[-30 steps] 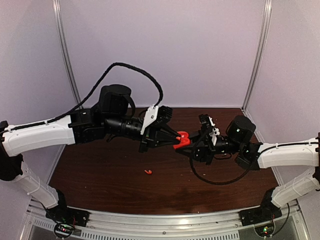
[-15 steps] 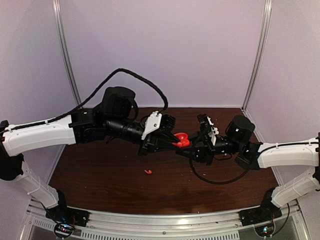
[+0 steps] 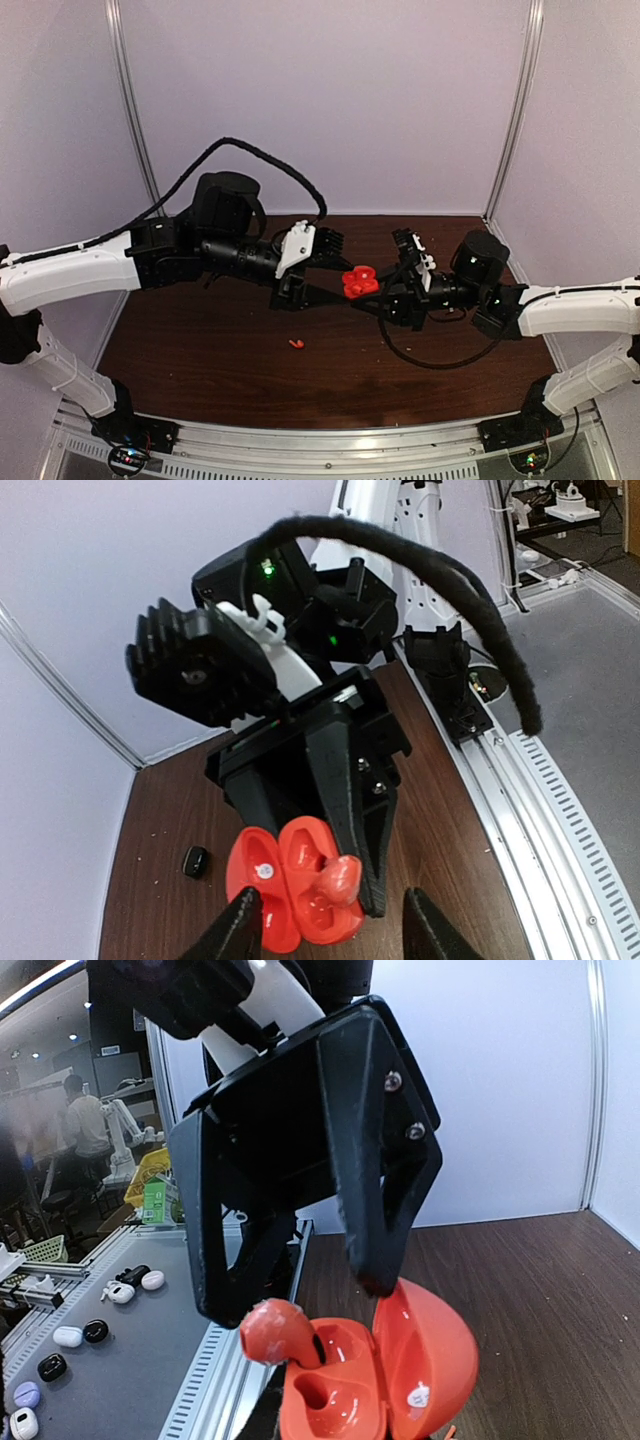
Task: Insert the wireless bluetooth earbuds into the charging case
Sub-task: Insert the left earbud into the left side groove of the charging case, then adjust the left earbud in the left side groove of the charging case.
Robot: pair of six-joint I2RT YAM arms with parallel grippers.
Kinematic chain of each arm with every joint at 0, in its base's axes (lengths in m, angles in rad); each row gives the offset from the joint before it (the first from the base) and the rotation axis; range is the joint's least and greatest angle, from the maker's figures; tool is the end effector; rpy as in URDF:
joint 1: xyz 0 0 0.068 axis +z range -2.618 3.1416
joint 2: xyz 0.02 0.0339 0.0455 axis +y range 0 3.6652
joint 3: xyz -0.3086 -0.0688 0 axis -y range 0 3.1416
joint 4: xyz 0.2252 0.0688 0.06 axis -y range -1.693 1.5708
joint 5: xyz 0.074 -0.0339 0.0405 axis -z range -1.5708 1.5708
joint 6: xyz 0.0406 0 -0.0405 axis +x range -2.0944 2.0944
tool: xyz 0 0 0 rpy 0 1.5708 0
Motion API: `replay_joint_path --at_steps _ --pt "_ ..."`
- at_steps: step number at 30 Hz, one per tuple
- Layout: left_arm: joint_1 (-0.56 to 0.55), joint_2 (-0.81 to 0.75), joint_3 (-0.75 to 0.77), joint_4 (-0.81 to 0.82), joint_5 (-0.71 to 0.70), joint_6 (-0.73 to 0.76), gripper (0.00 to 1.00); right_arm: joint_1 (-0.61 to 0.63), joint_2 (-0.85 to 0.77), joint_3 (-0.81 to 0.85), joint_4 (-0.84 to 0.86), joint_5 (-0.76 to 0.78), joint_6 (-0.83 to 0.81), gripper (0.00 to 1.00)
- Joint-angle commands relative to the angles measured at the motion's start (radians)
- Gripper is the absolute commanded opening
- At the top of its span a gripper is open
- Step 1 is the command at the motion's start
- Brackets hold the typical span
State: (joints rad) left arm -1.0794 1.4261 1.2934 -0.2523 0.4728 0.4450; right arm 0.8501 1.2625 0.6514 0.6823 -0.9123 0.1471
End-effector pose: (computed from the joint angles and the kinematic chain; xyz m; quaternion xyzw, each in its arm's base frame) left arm 0.1294 -0.2809 0.4072 0.6514 0.4928 -0.3540 0.4555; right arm 0.1368 0.2044 0.3345 -0.5133 0.4634 0.5778 0.4335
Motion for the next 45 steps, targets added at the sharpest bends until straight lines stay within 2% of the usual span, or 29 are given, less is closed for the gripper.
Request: replay_joint_path --at_steps 1,6,9,14,16,20,21,28,29,33,36,45 --pt "0.015 -0.064 -0.033 0.090 -0.089 -0.011 0.51 0.018 -0.029 0.032 0.006 0.037 -0.010 0.00" --pt "0.016 -0.116 -0.092 0.178 -0.191 -0.056 0.57 0.006 -0.035 0.030 0.012 0.109 0.010 0.00" --pt "0.015 -0.139 -0.136 0.243 -0.265 -0.122 0.67 0.002 -0.043 0.027 0.010 0.158 0.009 0.00" --pt "0.015 -0.122 -0.160 0.337 -0.403 -0.322 0.77 0.004 -0.083 0.011 -0.001 0.389 -0.007 0.00" --pt "0.016 -0.105 -0.165 0.370 -0.417 -0.414 0.80 0.004 -0.098 -0.004 0.014 0.454 -0.019 0.00" --pt "0.015 -0.082 -0.194 0.473 -0.392 -0.571 0.97 0.007 -0.106 -0.001 -0.016 0.535 -0.051 0.00" --pt "0.015 -0.076 -0.195 0.487 -0.391 -0.592 0.98 0.008 -0.109 -0.001 -0.022 0.548 -0.057 0.00" --pt "0.015 0.000 -0.134 0.469 -0.385 -0.673 0.98 0.026 -0.120 0.010 -0.077 0.654 -0.095 0.00" --pt "0.015 0.006 -0.130 0.467 -0.388 -0.683 0.94 0.028 -0.120 0.012 -0.084 0.675 -0.100 0.00" --pt "0.014 0.024 -0.118 0.463 -0.396 -0.711 0.69 0.039 -0.130 0.011 -0.106 0.755 -0.123 0.00" --pt "0.015 0.040 -0.098 0.446 -0.399 -0.730 0.59 0.048 -0.128 0.016 -0.134 0.812 -0.134 0.00" --pt "0.016 0.119 0.000 0.389 -0.386 -0.802 0.53 0.074 -0.118 0.045 -0.214 0.942 -0.222 0.00"
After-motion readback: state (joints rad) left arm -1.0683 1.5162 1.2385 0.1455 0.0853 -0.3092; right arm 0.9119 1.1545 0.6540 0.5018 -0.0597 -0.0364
